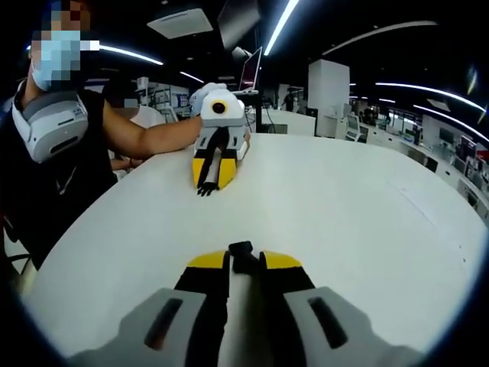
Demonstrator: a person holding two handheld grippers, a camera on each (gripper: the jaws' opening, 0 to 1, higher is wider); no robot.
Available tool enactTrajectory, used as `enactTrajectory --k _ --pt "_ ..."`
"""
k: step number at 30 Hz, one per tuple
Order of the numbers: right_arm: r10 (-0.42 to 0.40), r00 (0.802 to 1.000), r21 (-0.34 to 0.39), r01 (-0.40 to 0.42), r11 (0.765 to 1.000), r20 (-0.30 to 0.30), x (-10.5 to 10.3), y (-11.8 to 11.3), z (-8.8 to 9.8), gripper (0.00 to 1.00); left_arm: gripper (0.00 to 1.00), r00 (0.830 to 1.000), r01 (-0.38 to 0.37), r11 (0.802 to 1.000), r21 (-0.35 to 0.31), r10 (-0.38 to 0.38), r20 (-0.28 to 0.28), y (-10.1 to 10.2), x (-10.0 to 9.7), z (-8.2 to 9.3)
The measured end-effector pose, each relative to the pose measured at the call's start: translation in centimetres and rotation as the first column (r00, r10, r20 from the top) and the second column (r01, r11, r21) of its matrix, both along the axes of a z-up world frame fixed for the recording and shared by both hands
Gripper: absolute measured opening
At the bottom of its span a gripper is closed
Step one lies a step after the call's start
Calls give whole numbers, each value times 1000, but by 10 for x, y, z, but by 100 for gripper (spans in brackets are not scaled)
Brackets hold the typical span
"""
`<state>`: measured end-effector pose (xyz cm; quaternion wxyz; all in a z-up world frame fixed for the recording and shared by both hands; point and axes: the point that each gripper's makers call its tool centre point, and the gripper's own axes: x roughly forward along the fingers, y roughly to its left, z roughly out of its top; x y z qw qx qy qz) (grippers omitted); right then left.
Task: Snap the two parts of the plastic buckle together until the buckle closes and remains connected.
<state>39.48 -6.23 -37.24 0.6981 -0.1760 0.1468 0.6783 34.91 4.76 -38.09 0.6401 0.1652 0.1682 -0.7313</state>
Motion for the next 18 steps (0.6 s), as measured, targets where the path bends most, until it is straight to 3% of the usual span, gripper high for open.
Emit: enactTrajectory --k 18 --pt "-21 1000 -1 21 1000 -12 3 0 -1 15 13 1000 -12 1000 8 12 7 3 2 1"
